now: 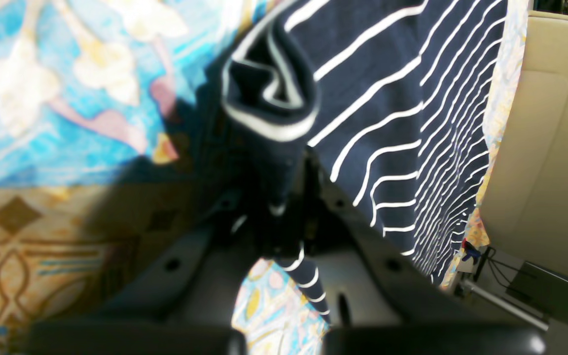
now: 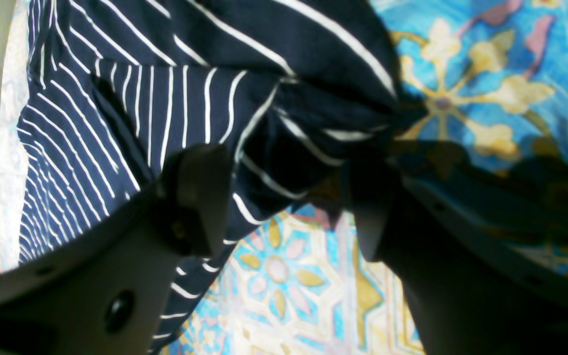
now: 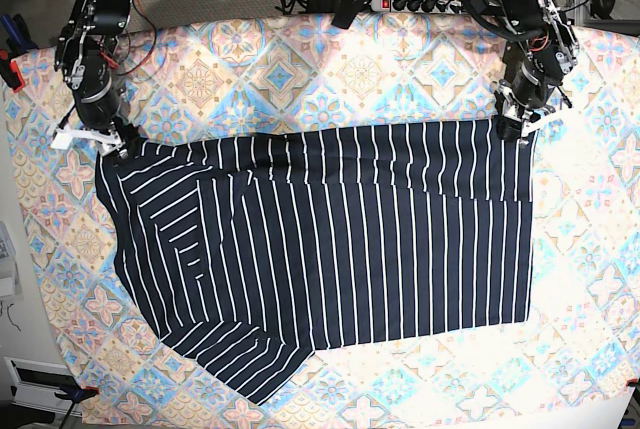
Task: Fold the T-shirt properly
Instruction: 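Grasp the collar edge with both grippers and drag it away from the hem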
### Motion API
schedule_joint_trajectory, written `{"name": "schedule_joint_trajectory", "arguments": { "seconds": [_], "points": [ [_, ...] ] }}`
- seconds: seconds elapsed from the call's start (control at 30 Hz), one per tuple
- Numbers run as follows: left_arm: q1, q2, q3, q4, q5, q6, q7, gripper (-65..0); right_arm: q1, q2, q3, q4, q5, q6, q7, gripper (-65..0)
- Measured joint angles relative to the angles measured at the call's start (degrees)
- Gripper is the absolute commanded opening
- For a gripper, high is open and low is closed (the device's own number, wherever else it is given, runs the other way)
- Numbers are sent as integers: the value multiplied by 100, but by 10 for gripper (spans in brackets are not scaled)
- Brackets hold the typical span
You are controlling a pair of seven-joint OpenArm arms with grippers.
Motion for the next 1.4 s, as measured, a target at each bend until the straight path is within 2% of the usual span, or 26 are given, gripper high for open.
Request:
{"name": "schedule_joint_trajectory", "arguments": {
  "seconds": [0.07, 0.2, 0.37, 0.43, 0.5, 0.57, 0.67, 0.9, 1.0, 1.07, 1.4],
  "points": [
    [-2, 0, 0, 0, 0, 0, -15, -650, 61, -9, 0, -238, 61, 72, 105, -276],
    [2, 0, 0, 0, 0, 0, -11, -650, 538, 28, 0, -629, 0, -11, 103, -277],
    [2, -2, 0, 0, 0, 0, -7, -650, 756, 4, -20, -935, 125, 107, 83, -281],
    [2, 0, 0, 0, 0, 0, -9, -650, 903, 15, -11, -1001, 81, 83, 101, -303],
    [46, 0, 0, 0, -2, 0, -20, -650, 935, 15, -11, -1014, -20, 151, 55, -400],
    [87, 0, 0, 0, -37, -2, -17, -650, 883, -13, -17, -1014, -4, 369, -37, -510],
    [184, 0, 0, 4, -87, -48, -22, -650, 796, -37, -2, -1049, -13, 431, -70, -649],
    [413, -4, -4, 52, -199, -122, 9, -650, 232, -37, 168, -651, -7, 546, -188, -648],
    [516, -162, -7, 63, -223, -153, 323, -650, -122, -11, 444, -275, -28, 507, -258, -649],
    [621, -170, -7, 107, -295, -162, 334, -650, -315, 13, 531, -31, -15, 518, -262, -649],
    [1858, -221, 50, 1176, -251, -2, 540, -650, -1303, -33, 804, 684, 17, 544, -387, -650]
  ]
}}
